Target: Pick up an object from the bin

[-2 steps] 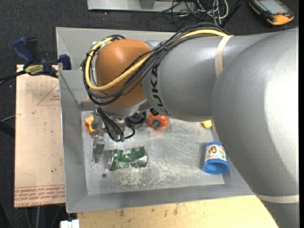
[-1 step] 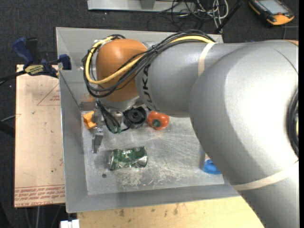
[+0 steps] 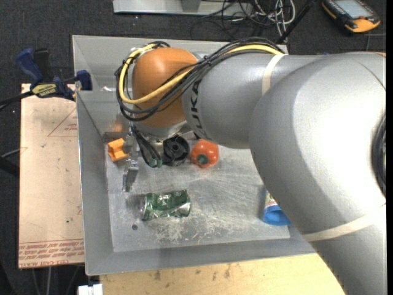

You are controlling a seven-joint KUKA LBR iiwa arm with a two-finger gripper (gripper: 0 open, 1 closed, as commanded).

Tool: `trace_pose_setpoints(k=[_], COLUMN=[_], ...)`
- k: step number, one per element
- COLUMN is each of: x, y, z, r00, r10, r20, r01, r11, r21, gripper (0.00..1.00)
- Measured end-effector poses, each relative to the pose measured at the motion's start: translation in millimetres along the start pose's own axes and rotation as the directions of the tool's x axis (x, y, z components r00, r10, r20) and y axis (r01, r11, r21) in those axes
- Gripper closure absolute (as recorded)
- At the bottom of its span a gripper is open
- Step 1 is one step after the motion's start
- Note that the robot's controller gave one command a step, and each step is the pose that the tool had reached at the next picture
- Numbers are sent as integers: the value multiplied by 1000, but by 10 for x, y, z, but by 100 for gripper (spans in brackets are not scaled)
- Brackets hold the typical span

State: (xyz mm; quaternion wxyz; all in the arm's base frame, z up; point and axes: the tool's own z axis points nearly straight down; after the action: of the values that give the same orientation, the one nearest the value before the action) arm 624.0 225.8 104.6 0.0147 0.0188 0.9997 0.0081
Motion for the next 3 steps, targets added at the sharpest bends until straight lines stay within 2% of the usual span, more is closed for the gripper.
trace_pose_setpoints(k=[1, 2, 3], x=[-105, -206, -296], y=[65, 16, 146], z=[-39, 130, 325], r00=[991, 994, 986], r10=[134, 106, 168], r20=[-24, -16, -17], r01=[-134, -106, -168], r11=[991, 994, 985], r21=[18, 15, 33], gripper=[0, 0, 100])
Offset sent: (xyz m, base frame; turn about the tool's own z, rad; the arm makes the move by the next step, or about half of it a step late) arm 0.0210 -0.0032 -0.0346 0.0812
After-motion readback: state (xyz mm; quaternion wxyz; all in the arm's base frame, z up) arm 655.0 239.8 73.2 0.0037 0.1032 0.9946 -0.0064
